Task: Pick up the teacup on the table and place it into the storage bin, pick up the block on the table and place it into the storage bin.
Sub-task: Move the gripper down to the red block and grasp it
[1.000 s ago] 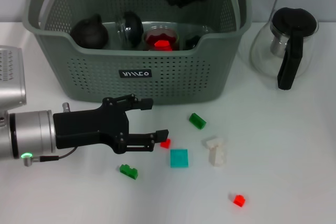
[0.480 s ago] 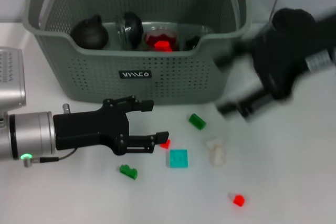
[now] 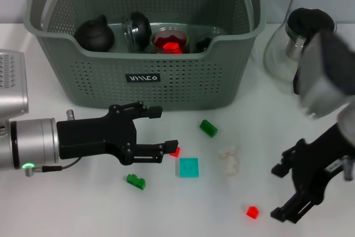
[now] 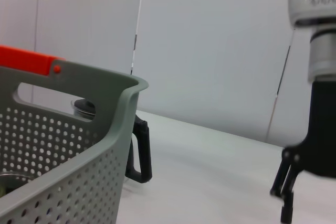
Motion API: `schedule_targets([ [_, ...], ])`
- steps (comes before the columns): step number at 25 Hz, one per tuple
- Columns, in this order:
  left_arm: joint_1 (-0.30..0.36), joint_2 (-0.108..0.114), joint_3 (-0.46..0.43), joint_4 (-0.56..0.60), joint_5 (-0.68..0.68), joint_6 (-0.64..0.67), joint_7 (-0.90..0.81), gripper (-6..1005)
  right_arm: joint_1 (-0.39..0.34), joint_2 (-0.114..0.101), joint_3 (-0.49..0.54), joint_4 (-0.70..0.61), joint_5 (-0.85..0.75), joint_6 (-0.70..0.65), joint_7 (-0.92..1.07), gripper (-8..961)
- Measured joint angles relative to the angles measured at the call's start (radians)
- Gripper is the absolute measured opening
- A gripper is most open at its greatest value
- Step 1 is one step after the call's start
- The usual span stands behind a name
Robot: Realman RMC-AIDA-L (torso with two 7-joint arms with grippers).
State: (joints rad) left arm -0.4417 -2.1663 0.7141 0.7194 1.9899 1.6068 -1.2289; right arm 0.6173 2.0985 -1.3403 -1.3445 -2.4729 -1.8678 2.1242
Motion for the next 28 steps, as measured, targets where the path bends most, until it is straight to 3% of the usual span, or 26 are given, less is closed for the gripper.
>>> schedule_targets([
  [8, 0.000, -0.001, -0.001, -0.010, -0.004, -0.003, 0.001, 851, 0.024, 0.002, -0.325, 0.113, -0.044, 0.238, 0.137, 944],
  [18, 0.002, 0.000, -0.004, -0.023, -0.003, -0.005, 0.020, 850, 0.043, 0.007, -0.448, 0.147, -0.044, 0.320, 0.226, 938],
  [28, 0.005, 0.000, -0.004, -0.023, -0.002, -0.007, 0.029, 850, 0.039, 0.008, -0.509, 0.148, -0.043, 0.376, 0.270, 786],
])
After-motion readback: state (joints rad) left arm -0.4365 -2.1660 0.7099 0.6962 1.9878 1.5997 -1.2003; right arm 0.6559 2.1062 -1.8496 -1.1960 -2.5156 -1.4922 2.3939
